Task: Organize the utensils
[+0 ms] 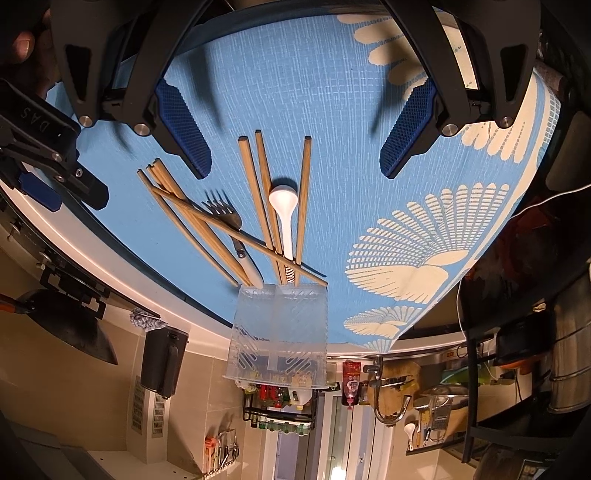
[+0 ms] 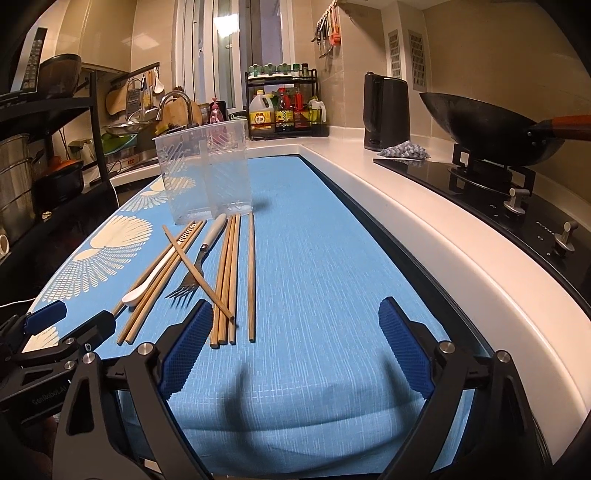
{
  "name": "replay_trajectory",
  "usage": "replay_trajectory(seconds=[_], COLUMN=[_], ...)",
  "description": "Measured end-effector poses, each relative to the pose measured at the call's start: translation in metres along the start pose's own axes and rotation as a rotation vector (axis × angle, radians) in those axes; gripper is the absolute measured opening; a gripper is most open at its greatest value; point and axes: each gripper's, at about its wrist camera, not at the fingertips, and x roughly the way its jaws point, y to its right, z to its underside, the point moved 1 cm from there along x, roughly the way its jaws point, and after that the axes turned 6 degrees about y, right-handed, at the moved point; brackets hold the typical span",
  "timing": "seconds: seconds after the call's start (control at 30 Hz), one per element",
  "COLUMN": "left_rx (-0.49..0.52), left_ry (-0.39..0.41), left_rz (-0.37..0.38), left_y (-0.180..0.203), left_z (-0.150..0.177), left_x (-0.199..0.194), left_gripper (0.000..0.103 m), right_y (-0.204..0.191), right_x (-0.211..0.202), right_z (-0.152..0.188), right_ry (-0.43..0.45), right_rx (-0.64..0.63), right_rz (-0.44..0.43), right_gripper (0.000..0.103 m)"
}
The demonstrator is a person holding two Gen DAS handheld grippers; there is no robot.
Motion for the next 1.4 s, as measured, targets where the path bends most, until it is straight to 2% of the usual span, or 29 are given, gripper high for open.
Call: replay_trajectory(seconds=[0.5,0.57,0.6,1.4], left_rx=[-0.002,0.001,0.004,0.026], left_ry=[0.016,0.017,0.020,0.028], left_rz=[0.007,0.007,0.002,0.018], left_y=[0.0006,0.0005,0.0005,0.0035], left_z=[-0.0026,-0.0030,-0.0031,-0.0017], left_x=[-0.0028,-0.0029,-0.0034,-0.0033], left_gripper=[0.090,0.092,0.094,0.096], right_y=[-0.0062,-0.0073,-0.0074,-0.0035], right_x=[-0.0028,-0.0032,-0.0038,-0.0012], right_z=[0.0052,0.0051,0.0050,0.0025], right_ry=[0.006,0.011,0.016,0.012], right_rx=[-0.005,-0.007,-0.005,-0.002], right_rz=[-0.002,0.001,0.007,0.014], right_gripper=[0.089,0.092,0.098,0.098])
